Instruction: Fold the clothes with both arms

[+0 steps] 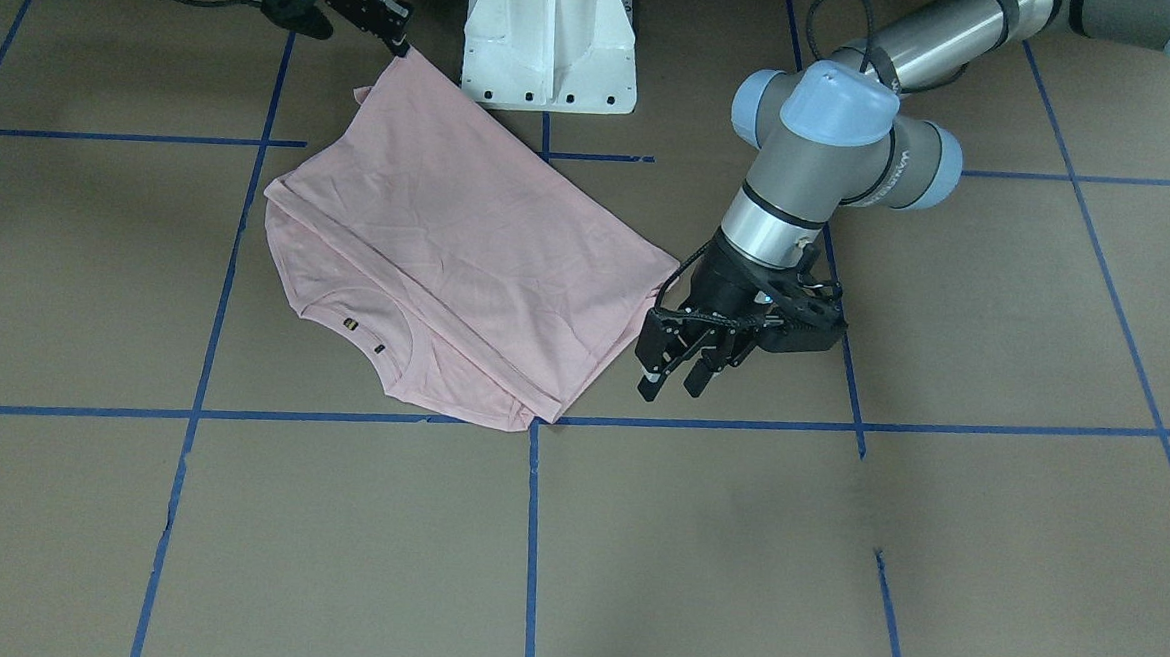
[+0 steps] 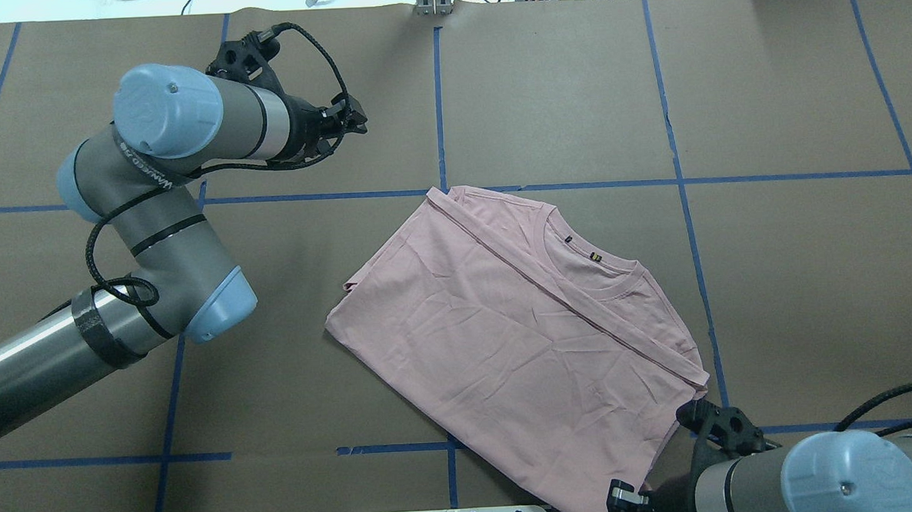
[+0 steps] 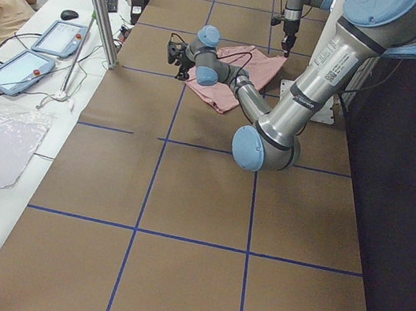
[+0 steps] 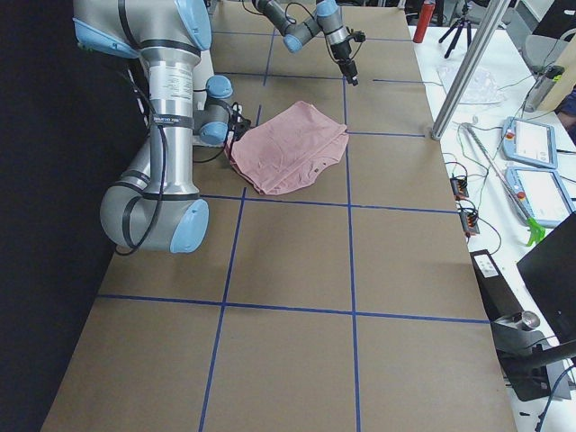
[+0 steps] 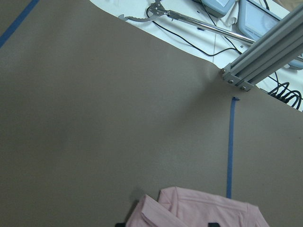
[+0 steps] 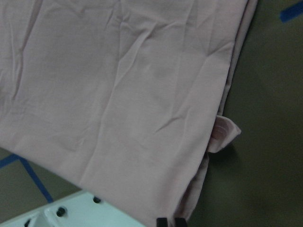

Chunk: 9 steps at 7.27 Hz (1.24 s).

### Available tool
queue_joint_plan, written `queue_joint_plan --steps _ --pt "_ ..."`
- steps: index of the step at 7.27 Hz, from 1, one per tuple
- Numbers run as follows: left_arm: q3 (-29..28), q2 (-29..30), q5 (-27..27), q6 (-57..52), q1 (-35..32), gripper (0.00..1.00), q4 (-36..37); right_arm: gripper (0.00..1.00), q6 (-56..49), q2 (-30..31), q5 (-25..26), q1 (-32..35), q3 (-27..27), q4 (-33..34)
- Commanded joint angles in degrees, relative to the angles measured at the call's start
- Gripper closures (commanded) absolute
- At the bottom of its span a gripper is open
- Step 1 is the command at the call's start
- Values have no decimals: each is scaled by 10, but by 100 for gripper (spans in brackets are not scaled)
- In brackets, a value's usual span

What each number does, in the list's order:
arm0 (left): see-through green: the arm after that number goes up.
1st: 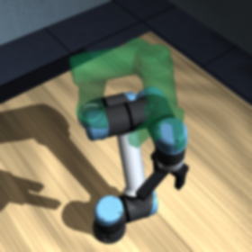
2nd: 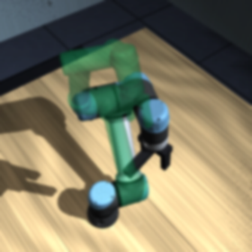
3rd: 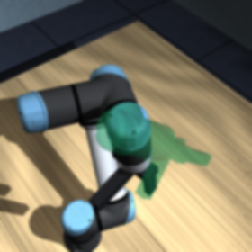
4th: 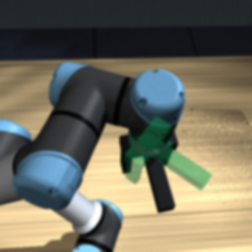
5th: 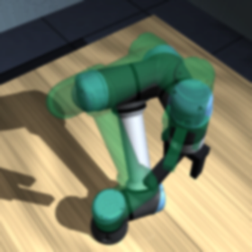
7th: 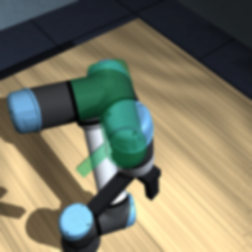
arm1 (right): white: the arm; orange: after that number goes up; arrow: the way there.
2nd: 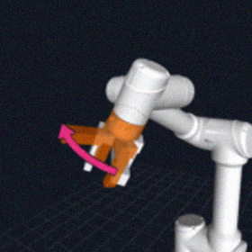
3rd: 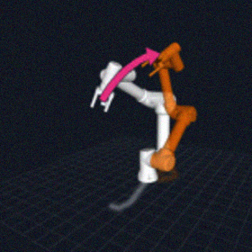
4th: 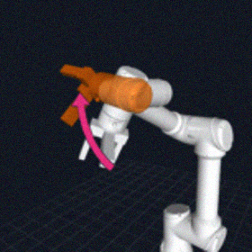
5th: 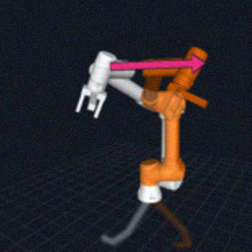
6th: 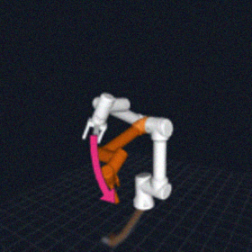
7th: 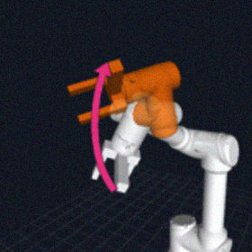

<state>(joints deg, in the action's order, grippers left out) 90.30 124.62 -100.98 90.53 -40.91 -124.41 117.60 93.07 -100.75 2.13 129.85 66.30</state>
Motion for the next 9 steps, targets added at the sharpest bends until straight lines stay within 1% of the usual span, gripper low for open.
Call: queue_joint_plan --steps 1,2,3,4,5,6,7,8,9 --pt "49 -36 -4 27 26 35 0 0 4 21 35 -22 -1 10" --pt "79 -71 -4 58 49 34 0 0 3 25 39 13 10 10" --pt "84 -75 -2 96 78 31 32 0 3 21 40 50 16 10" --pt "85 -75 15 110 116 28 82 0 -1 13 40 93 16 9" --pt "87 -76 40 111 141 24 97 0 -4 -9 39 144 11 10" --pt "87 -75 55 113 165 23 167 0 -16 -18 38 180 7 10" --pt "98 -76 60 112 172 23 212 0 -36 -39 40 195 -16 9" --pt "100 -76 60 112 173 23 214 0 -37 -64 40 199 -36 9" --pt "100 -77 59 111 173 23 216 0 -37 -71 40 198 -43 9"
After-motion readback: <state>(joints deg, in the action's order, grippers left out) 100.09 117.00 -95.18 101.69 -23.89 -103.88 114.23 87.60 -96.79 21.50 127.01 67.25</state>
